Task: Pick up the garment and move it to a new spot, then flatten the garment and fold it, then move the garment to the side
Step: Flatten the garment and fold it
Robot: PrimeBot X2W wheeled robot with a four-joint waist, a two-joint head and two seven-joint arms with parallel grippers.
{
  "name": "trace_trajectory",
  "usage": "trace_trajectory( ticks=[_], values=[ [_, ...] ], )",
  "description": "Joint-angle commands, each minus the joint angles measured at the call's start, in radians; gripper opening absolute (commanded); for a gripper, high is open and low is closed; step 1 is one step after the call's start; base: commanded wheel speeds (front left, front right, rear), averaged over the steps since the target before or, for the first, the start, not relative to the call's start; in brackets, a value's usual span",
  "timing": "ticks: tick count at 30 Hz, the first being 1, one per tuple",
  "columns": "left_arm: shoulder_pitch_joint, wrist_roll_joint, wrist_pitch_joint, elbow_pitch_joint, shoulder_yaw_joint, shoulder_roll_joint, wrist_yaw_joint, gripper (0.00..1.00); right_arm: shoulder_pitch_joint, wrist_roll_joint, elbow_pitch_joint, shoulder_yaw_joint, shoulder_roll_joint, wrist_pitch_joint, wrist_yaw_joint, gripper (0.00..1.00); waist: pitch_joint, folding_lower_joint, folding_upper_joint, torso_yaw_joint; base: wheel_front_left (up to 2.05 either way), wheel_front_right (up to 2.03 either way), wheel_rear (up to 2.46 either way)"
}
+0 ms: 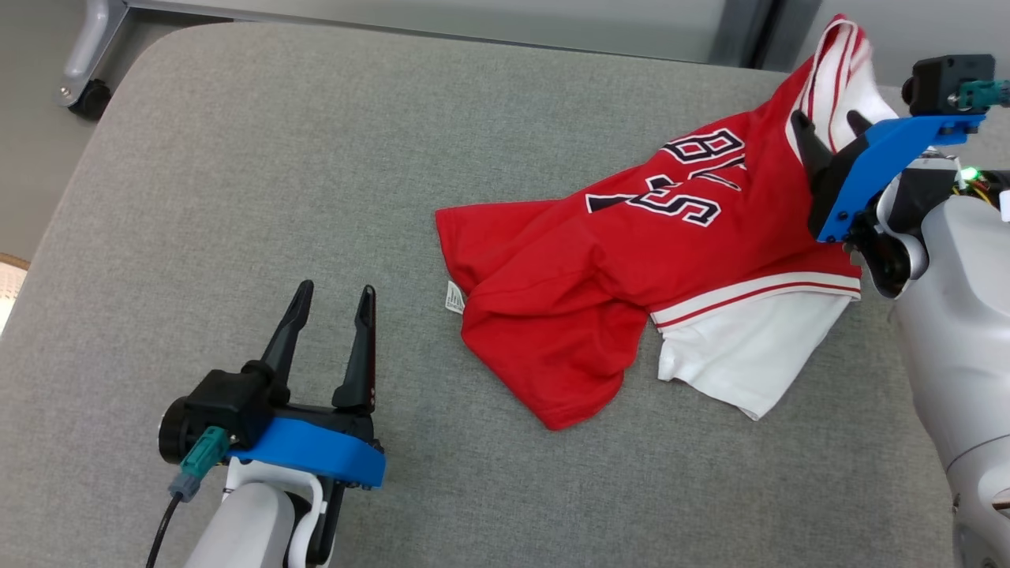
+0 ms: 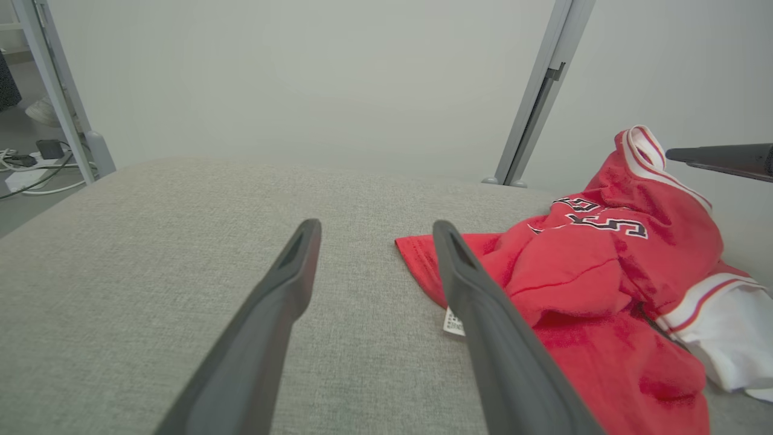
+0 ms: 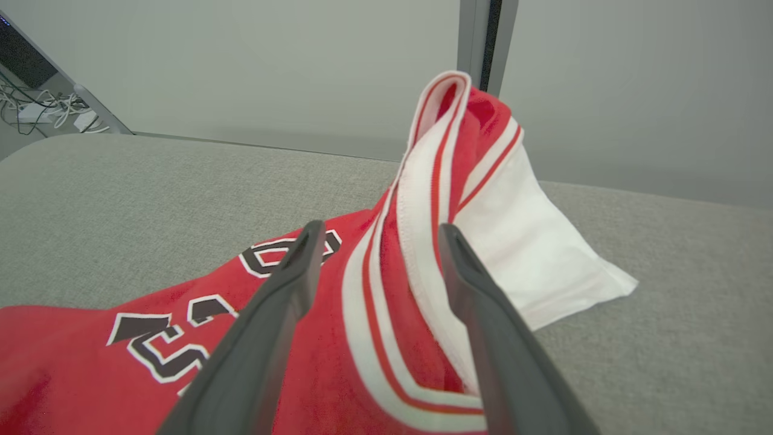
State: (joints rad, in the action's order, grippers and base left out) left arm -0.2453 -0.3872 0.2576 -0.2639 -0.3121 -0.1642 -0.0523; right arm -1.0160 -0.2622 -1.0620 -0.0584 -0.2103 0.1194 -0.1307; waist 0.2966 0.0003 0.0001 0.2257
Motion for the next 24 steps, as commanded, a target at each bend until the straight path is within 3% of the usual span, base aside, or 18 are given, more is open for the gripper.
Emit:
trace_trajectory(
  ticks=[1,8,16,24],
  values=[
    [-0.012,0.0,0.006,0.0,0.004,-0.006,0.004,1.0,0.002,0.001,0.0,-0.001,-0.014,0.001,0.0,1.0,-0.014,-0.0003,-0.0001,-0.015,0.0,0.0,0.0],
    [0.024,-0.005,0.008,-0.017,0.038,-0.027,0.011,1.0,0.076,-0.051,0.011,-0.085,0.025,-0.011,0.0,1.0,-0.101,-0.0003,-0.0001,-0.095,0.0,0.0,0.0],
    [0.064,-0.015,0.008,-0.002,0.06,-0.046,0.027,1.0,0.268,-0.167,0.172,-0.163,0.068,0.001,0.0,1.0,-0.147,-0.0003,-0.0001,-0.16,0.0,0.0,0.0],
    [0.075,-0.017,0.0,0.026,0.058,-0.059,0.036,1.0,0.415,-0.028,0.2,-0.094,0.078,-0.039,0.0,1.0,-0.124,-0.0003,-0.0001,-0.161,0.0,0.0,0.0]
  ],
)
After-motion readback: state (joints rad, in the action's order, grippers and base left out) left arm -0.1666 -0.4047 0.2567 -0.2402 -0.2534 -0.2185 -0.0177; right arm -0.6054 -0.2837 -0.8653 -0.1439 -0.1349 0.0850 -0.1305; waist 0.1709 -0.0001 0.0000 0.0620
